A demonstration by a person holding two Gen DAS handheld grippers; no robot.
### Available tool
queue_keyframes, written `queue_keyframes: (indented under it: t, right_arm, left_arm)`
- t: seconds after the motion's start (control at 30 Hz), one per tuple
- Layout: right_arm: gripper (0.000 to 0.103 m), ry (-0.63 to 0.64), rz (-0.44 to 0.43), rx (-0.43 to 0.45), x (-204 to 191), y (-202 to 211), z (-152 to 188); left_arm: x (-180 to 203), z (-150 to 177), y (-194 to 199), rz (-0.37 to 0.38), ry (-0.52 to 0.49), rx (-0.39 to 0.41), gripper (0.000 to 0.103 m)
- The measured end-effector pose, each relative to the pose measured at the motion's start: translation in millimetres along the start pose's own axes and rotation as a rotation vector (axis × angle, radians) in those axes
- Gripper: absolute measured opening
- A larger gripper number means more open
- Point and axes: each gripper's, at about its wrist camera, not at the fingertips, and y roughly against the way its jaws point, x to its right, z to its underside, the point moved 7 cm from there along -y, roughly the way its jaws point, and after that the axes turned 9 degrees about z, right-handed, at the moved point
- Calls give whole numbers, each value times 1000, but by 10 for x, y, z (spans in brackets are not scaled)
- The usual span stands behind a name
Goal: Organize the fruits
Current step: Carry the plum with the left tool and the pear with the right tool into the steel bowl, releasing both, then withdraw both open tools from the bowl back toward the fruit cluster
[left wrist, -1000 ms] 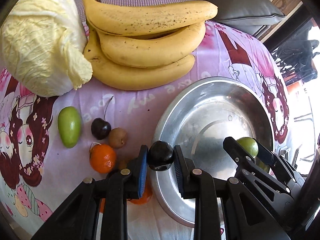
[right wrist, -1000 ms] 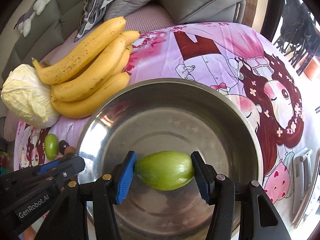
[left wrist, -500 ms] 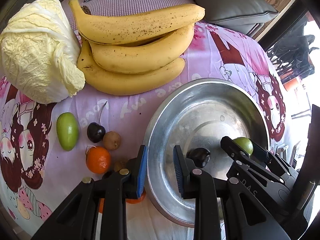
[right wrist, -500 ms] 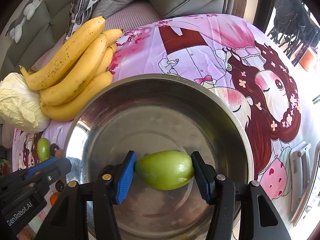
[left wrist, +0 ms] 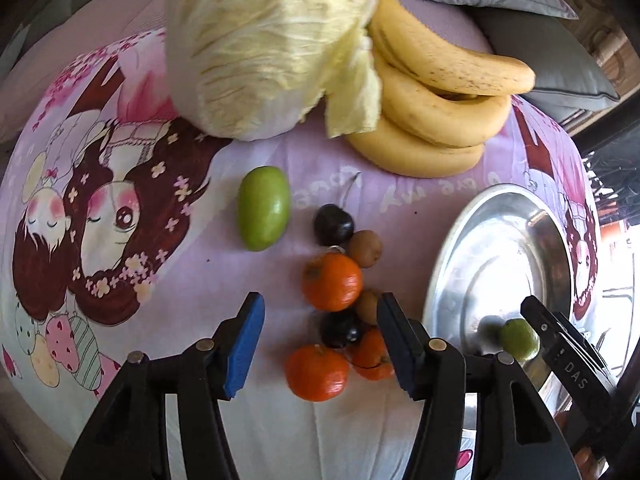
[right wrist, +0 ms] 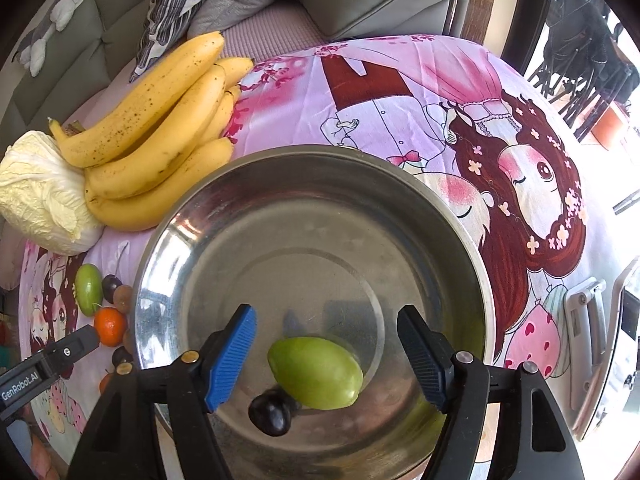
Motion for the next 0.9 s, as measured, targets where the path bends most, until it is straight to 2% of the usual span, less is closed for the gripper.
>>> queue_keyframes:
  t: [0.27,0.4,0.5,0.53,0.57,0.77,0.9]
  right_arm:
    - [81,132,-79,41,-505,242,141]
    - [84,168,-103,31,-659,230,196]
    - [93,166,-101,38,-675,221,196]
    - [100,162,-101,46,-668,227,189]
    - [103,153,-101,55,-655,233,177]
    - [103,115,-84,50,-566,187,104]
    - [103,109,-82,41,-556,165,99]
  left_arm:
    - [-595,103,100,-55,141,8,60]
    - [-742,186,153,-69,159,17,69]
    - [-772,174,155,-52,157,16,71]
    - [-771,168,153,-43,158,17,74]
    - [-772,157,152,-36,159,21,81]
    - [-692,127,11,-88,145,39,94]
    - [-680,108,-8,-99,122,52,94]
